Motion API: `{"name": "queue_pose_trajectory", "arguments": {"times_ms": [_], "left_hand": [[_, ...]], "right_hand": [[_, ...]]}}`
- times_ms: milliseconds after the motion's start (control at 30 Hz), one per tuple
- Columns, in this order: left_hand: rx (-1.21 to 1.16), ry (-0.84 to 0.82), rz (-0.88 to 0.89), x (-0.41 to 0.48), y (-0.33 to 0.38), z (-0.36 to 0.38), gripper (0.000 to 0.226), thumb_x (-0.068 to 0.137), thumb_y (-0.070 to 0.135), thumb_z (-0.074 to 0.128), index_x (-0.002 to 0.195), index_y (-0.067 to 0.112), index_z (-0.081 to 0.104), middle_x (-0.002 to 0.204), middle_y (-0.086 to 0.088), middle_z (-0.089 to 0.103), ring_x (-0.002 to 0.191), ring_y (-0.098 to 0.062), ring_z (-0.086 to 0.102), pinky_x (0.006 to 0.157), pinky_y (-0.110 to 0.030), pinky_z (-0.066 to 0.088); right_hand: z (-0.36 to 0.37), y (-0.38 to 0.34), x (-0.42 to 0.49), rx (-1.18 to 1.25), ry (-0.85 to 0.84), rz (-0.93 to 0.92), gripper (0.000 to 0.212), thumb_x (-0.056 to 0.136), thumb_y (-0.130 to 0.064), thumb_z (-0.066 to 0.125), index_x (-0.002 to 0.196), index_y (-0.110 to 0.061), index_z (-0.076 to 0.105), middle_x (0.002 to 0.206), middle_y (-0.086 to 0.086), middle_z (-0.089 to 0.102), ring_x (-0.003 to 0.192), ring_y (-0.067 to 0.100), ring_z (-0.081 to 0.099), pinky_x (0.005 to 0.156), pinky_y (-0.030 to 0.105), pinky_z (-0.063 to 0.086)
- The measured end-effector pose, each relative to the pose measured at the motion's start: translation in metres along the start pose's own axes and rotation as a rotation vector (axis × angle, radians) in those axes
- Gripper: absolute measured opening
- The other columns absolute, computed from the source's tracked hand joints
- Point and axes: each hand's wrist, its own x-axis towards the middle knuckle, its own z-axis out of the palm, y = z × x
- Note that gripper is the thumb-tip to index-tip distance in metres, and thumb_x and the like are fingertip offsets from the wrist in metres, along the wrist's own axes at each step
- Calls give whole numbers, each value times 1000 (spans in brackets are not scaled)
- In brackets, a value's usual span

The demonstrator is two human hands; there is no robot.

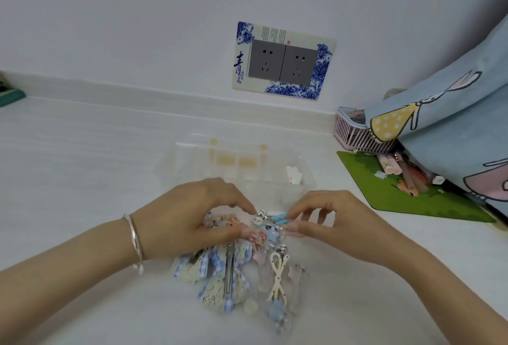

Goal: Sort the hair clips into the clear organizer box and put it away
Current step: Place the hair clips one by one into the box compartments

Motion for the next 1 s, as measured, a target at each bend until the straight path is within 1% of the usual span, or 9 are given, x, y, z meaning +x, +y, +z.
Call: {"name": "queue_pose_trajectory", "arguments": {"times_ms": [167,267,367,500,633,733,867,933,1000], "left_hand": [[4,-130,-7,-7,1,11,50,72,68,54,115,44,53,113,27,57,109,8,48,91,-24,45],[-40,-121,4,-12,1,18,50,71,69,54,113,41,56,114,26,57,110,5,50,93,-26,45],[-70,-102,-25,-14,-1,21,49,70,68,56,111,41,58,114,25,58,110,4,51,94,-27,45],[23,-102,-93,-13,-1,20,55,68,73,51,113,43,52,108,25,57,103,5,51,89,-24,46],[37,-111,-150,-9,3,17,53,77,67,42,117,35,55,102,20,58,97,3,50,84,-20,43],[57,-131,-168,-7,1,17,49,81,60,42,120,33,54,106,15,60,100,0,47,85,-19,42],[58,-142,-152,-9,-3,20,42,86,52,45,123,34,52,111,16,59,109,-1,37,90,-20,39],[53,-127,-129,-8,-4,20,39,88,49,46,123,34,52,112,17,58,110,-2,36,93,-21,38],[31,-90,-99,-7,-6,17,35,89,49,47,120,35,55,107,17,59,106,-2,41,93,-22,38]], "right_hand": [[10,-5,-11,83,-65,27,19,70,-40,77,82,-29,68,90,-8,66,81,8,58,71,29,46],[12,-8,-18,69,-145,37,25,66,-42,79,86,-32,67,95,-11,64,85,7,56,73,25,46],[16,-8,-20,80,-123,43,22,67,-39,79,85,-33,67,94,-12,65,82,6,57,70,22,45],[24,-11,-14,57,-57,42,20,69,-35,79,84,-28,68,87,-9,63,71,3,52,63,8,38],[31,-16,-1,84,23,70,19,70,-38,77,85,-27,72,77,-11,53,64,3,47,61,13,38],[36,-22,10,3,-18,94,20,72,-45,73,84,-30,73,79,-9,48,65,5,47,67,23,41],[37,-31,19,-23,-100,106,15,74,-38,74,80,-24,73,81,-10,44,67,-1,47,61,13,36],[37,-31,22,36,-87,112,11,73,-32,76,76,-22,72,78,-10,45,61,-7,46,58,9,35],[35,-32,23,161,-55,129,7,75,-25,75,71,-23,70,72,-12,50,56,-2,42,55,10,33]]}}
